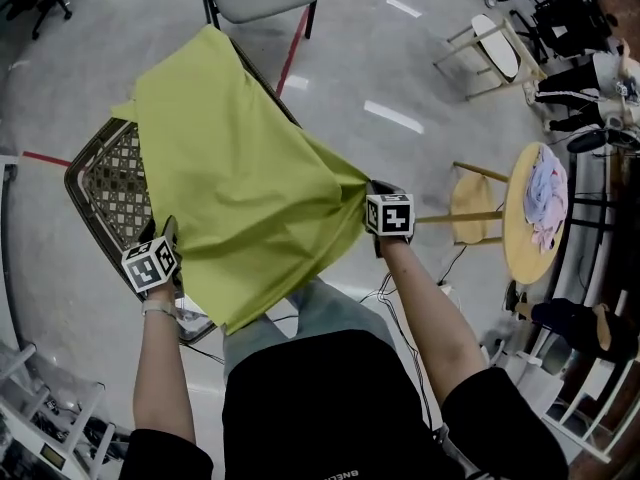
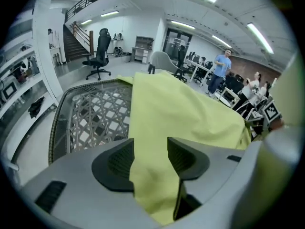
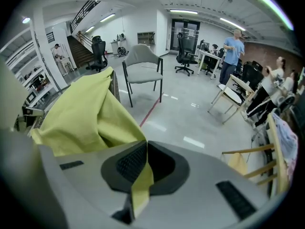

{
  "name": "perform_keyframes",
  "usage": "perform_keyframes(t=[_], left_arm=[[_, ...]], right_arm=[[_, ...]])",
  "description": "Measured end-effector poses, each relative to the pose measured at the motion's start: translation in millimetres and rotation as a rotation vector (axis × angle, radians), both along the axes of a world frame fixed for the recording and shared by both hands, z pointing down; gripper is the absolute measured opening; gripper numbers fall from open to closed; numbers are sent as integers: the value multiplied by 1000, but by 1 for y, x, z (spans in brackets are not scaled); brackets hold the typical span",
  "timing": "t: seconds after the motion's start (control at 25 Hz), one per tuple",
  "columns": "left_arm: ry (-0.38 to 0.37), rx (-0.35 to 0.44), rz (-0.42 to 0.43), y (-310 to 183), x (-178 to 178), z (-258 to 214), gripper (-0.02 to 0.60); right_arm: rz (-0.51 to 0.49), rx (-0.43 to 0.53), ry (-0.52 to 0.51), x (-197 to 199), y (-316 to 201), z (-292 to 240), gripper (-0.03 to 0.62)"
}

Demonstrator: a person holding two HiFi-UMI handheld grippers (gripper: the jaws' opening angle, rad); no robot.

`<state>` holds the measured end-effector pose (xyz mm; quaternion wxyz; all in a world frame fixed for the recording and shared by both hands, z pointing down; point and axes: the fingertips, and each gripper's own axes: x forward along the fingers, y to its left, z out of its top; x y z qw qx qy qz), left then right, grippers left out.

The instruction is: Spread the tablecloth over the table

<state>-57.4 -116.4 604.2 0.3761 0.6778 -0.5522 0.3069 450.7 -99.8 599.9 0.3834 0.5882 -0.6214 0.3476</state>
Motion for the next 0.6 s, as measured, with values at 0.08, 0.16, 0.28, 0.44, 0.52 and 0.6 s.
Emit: perform_keyframes(t=[0.08,0.16,0.28,0.44,0.52,0.6], left_arm=[[-15,14,3,-19,-5,-2,216],[-36,21,26,-36,-7,-1,220],[-73,11,60,-58,-9,8,244],[-134,-16,97,-79,-14,28,244],[-147,-32,113,-86,-16,36,244],[-127,-39,111,-90,-16,40,244]], right_arm=[[1,-5,0,1,0,0,17],[1,-6,0,2,0,0,16],[7,-9,1,1,1,0,16],[10,-16,8,0,0,0,17],[10,-19,10,0,-1,0,17],[12,-18,10,-1,0,-1,17]])
